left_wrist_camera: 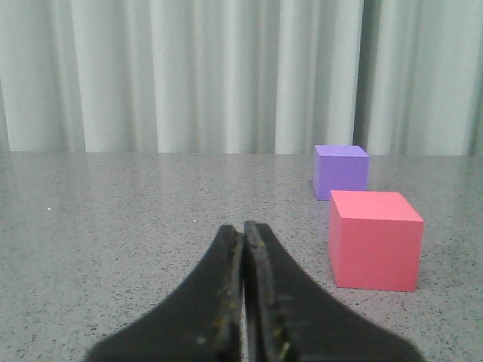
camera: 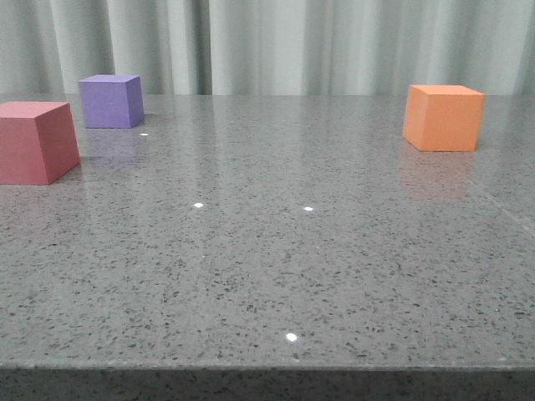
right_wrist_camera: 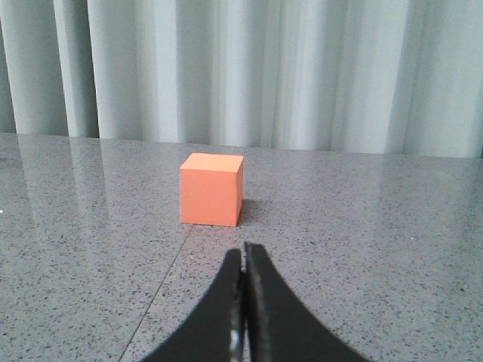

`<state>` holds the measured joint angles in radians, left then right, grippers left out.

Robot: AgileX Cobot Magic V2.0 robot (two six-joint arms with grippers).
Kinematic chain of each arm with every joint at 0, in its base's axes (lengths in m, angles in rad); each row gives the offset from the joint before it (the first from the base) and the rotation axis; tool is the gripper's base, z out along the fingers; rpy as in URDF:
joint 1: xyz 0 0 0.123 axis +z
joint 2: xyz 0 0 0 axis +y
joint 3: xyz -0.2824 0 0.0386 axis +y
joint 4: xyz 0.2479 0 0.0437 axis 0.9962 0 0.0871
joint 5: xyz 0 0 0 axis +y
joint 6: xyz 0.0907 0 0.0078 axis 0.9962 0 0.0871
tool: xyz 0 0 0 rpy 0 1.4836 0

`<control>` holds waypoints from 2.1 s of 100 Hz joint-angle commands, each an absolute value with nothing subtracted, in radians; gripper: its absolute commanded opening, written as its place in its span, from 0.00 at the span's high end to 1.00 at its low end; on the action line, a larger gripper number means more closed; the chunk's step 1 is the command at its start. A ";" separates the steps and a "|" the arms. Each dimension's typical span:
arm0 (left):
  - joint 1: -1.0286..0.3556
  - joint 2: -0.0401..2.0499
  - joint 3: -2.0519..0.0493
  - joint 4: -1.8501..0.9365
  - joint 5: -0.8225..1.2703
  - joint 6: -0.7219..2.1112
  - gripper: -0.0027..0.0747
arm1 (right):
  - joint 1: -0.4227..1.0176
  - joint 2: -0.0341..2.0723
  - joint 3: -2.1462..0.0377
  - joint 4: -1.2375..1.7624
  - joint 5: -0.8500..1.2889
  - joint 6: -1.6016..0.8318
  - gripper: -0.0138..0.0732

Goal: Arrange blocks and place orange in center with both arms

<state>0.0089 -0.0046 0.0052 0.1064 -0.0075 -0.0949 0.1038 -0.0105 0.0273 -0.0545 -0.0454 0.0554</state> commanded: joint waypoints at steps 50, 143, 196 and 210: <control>0.009 -0.037 0.049 0.102 -0.086 -0.102 0.99 | 0.096 0.041 -0.231 0.016 0.139 0.050 0.92; 0.009 -0.037 0.049 0.102 -0.086 -0.102 0.99 | 0.096 0.902 -0.883 0.021 0.671 0.050 0.74; 0.009 -0.037 0.049 0.102 -0.086 -0.102 0.99 | 0.100 1.020 -0.964 0.045 0.704 0.050 0.17; 0.009 -0.037 0.049 0.102 -0.086 -0.102 0.99 | 0.100 1.141 -1.076 0.068 0.704 0.050 0.17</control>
